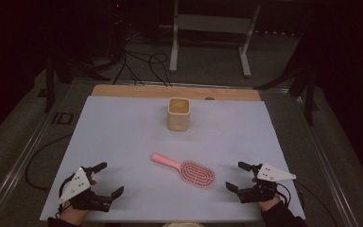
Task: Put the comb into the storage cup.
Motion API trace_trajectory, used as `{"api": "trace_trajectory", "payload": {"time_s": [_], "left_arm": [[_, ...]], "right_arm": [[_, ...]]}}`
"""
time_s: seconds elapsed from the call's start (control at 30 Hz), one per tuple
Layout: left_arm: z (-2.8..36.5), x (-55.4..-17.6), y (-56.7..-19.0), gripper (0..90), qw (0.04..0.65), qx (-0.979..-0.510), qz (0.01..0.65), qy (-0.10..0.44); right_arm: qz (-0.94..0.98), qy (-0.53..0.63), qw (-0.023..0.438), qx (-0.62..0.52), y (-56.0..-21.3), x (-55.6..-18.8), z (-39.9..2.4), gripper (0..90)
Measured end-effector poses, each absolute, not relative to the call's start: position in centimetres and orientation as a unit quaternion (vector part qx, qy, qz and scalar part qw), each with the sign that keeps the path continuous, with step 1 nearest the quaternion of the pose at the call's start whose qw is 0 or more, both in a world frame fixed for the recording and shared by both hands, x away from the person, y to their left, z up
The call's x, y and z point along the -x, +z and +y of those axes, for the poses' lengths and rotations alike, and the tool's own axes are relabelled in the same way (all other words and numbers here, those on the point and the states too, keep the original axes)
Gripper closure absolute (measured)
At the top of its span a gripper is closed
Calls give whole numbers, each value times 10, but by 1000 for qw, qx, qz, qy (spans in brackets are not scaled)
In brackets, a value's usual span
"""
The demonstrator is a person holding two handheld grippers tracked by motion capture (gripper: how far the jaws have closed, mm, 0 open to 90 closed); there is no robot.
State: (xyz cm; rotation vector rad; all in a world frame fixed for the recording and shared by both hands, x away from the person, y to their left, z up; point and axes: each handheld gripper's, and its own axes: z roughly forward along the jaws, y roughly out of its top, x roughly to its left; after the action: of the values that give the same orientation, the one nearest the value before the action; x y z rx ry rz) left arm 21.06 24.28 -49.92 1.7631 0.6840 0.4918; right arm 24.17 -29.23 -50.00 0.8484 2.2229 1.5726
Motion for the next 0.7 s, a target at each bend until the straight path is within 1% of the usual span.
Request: {"api": "trace_trajectory", "payload": {"time_s": [0.23,0.57,0.7], "left_arm": [[243,-213,-501,1,561,-745,298,204],[243,-210,-500,1,557,-752,290,199],[241,-209,-499,1,552,-757,289,198]], "right_arm": [[785,531,142,-287,-499,-241,-289,78],[791,521,143,-287,-495,-240,-284,78],[801,511,129,-283,-494,-240,-282,79]]}}
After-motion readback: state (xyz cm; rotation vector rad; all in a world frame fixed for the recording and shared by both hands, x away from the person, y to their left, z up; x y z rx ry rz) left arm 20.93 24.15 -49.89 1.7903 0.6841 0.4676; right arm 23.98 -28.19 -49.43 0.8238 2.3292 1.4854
